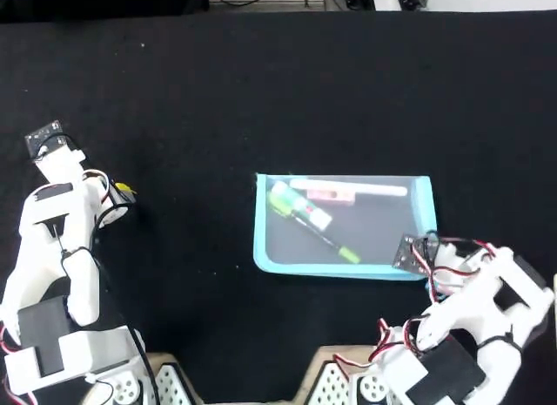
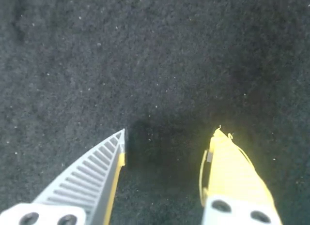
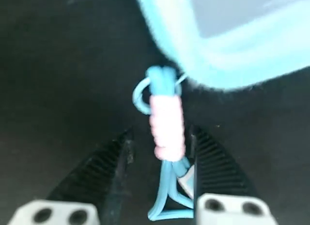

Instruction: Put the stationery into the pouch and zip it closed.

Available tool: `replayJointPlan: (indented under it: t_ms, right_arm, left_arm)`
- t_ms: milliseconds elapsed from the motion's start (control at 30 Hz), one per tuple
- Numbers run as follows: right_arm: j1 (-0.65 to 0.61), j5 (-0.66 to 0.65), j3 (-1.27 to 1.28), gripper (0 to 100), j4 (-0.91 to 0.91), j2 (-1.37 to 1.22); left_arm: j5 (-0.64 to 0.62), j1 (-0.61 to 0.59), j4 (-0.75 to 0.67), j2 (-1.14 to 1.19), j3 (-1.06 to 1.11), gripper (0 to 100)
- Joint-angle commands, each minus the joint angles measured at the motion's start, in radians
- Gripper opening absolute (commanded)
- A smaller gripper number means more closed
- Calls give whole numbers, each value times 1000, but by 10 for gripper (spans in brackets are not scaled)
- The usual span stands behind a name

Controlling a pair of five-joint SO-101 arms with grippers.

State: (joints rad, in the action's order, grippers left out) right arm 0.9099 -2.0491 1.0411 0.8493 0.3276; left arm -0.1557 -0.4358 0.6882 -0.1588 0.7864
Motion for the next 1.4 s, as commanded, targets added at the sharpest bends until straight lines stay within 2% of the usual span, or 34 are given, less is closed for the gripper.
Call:
replayJointPlan:
  t_ms: [0, 400, 533, 700, 867, 1000, 1100, 1167, 1233, 1367]
  right_arm:
    - [-46, 78, -36, 166, -18, 7]
    - [-54, 83, -44, 158, -21, -1]
    - [-61, 81, -31, 90, -26, -1]
    - [-54, 81, 28, 134, -157, -1]
    - [-60, 81, 136, 137, -316, -1]
    - [-61, 81, 165, 129, -350, -1]
    - [-60, 81, 154, 14, -350, 7]
    - [-52, 86, 111, 21, -318, 8]
    - [-40, 87, 30, 11, -210, 19]
    - [-72, 210, -225, 10, 190, 111]
  left_arm:
    - [-6, -8, -8, -9, -8, 273]
    - [-6, -8, -8, -9, -8, 273]
    - [-6, -10, -8, -17, 1, 273]
    - [-6, -10, -8, -15, 1, 273]
    - [-6, -10, -8, -15, 1, 273]
    - [-6, -10, -8, -15, 1, 273]
    - [-6, -10, -8, -17, 1, 273]
    - [-6, -10, -8, -17, 1, 273]
    - [-6, -10, -8, -17, 1, 273]
    - [-6, -10, -8, -17, 1, 273]
